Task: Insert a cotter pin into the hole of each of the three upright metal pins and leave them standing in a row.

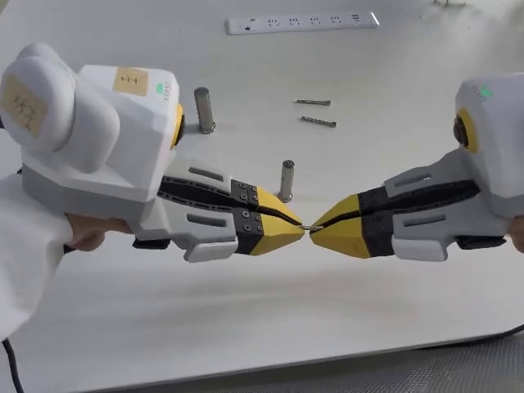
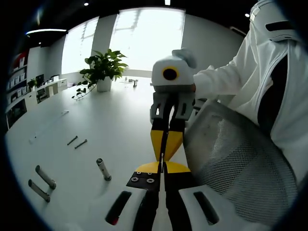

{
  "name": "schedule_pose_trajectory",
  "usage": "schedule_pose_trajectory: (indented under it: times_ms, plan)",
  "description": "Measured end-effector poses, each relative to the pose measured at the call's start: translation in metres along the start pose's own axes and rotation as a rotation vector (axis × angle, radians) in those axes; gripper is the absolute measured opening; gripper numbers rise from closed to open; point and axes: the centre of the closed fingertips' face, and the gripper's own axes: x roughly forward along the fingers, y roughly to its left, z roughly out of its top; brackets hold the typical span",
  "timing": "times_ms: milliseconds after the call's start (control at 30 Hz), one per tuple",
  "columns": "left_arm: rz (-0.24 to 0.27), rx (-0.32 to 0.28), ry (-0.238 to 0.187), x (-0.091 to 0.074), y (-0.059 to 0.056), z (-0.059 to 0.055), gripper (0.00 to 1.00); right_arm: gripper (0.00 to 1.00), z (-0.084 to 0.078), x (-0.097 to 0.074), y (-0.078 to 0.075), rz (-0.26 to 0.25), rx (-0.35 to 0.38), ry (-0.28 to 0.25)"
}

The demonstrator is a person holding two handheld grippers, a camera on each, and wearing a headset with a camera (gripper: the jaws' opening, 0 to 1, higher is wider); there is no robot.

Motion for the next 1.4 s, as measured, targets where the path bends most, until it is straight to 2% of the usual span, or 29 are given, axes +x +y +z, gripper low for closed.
schedule_pose_trajectory:
  times_ms: [100,267,367,567,833,1033,1100,1233,1400]
  plan:
    - [0.002,-0.04,0.011,0.001,0.0,-0.004,0.0,0.0,-0.002,0.002,0.0,0.007,-0.013,0.025]
    - [0.027,-0.026,0.009,0.001,0.003,-0.006,0.0,0.0,-0.004,0.004,-0.001,0.007,-0.041,0.04]
    - [0.045,-0.038,0.0,0.0,0.004,-0.008,0.01,0.0,-0.004,0.004,-0.001,0.008,-0.039,0.038]
    - [0.072,-0.05,-0.005,0.002,0.003,-0.009,0.09,0.0,-0.006,0.003,-0.007,0.006,-0.059,0.042]
    - [0.118,-0.059,-0.023,0.001,0.012,-0.01,0.21,0.0,-0.012,-0.001,-0.018,-0.025,-0.057,0.063]
    - [0.197,-0.076,-0.031,-0.003,0.029,-0.011,0.3,0.0,-0.017,-0.01,-0.034,-0.062,-0.045,0.073]
    - [0.241,-0.081,-0.045,-0.005,0.038,-0.01,0.34,0.0,-0.021,-0.012,-0.04,-0.066,-0.037,0.081]
    - [0.256,-0.081,-0.042,-0.008,0.045,-0.012,0.37,0.0,-0.024,-0.016,-0.047,-0.069,-0.024,0.081]
    - [0.282,-0.085,-0.032,-0.009,0.061,-0.017,0.38,0.0,-0.031,-0.019,-0.057,-0.087,-0.013,0.11]
